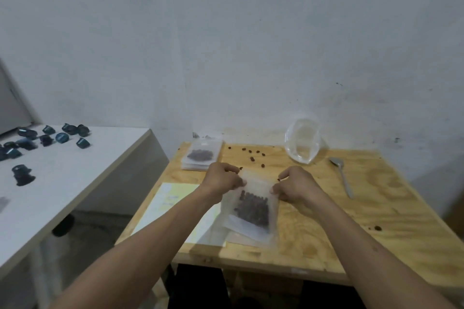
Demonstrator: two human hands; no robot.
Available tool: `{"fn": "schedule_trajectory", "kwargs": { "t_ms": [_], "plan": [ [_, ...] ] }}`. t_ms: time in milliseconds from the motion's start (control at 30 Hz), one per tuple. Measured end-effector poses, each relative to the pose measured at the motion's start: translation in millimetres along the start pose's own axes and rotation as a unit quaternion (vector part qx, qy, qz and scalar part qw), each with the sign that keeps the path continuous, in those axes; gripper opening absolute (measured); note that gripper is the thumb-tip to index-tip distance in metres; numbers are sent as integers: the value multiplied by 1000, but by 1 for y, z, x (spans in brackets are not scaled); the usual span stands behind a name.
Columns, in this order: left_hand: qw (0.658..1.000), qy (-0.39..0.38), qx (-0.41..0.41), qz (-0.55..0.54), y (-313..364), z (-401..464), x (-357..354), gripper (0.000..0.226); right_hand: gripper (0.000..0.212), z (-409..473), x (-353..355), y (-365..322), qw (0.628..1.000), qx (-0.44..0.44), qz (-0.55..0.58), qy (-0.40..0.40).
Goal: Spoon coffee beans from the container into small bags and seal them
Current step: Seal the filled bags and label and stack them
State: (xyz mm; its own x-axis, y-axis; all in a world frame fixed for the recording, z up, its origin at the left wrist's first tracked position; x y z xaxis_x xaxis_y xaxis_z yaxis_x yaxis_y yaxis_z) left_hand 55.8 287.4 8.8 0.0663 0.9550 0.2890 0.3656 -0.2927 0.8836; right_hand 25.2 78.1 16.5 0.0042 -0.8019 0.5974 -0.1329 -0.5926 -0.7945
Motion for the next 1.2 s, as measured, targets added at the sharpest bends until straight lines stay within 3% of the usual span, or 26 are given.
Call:
{"fn": "schedule_trajectory", "kwargs": {
  "t_ms": [100,233,333,400,600,733,800,867,1033,1100,1200],
  "plan": [
    [995,-16,4,-94,9,0,5,17,59,2,9,-6,997,-2,74,3],
    [984,-14,-12,-175,22,5,18,12,33,9,12,-28,989,52,139,14],
    [975,-9,-17,-221,27,8,32,9,40,15,13,-44,970,69,226,53],
    [969,-2,-26,-247,27,9,41,8,42,18,8,-58,959,70,271,35],
    [969,36,-81,-230,25,1,82,13,4,28,-30,-106,946,150,287,-11],
    [958,91,-109,-247,13,-6,130,6,15,34,-65,-132,946,180,266,-31],
    [951,124,-128,-254,6,-12,156,12,19,34,-86,-141,957,196,209,-47],
    [941,162,-145,-257,-3,-19,180,13,9,30,-107,-148,968,229,68,-75],
    [925,228,-144,-269,-30,-30,214,20,38,13,-165,-144,916,271,-220,-196],
    [924,235,-135,-270,-38,-29,216,22,51,10,-181,-140,905,276,-260,-191],
    [921,240,-121,-282,-48,-25,215,25,51,10,-194,-137,905,260,-291,-168]
  ]
}}
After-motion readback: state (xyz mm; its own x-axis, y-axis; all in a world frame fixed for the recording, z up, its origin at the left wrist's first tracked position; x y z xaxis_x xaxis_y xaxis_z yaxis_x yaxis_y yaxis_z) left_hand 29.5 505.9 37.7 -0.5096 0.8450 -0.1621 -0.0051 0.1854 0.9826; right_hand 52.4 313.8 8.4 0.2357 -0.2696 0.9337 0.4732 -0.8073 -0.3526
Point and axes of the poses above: each hand's wrist, its own z-axis towards the middle knuckle, its own x-axis out of the back of the hand, y = z × x, the point moved 4 cm from there along z, towards the middle knuckle, and after that the axes turned 9 degrees about x, right-handed, at the moved point
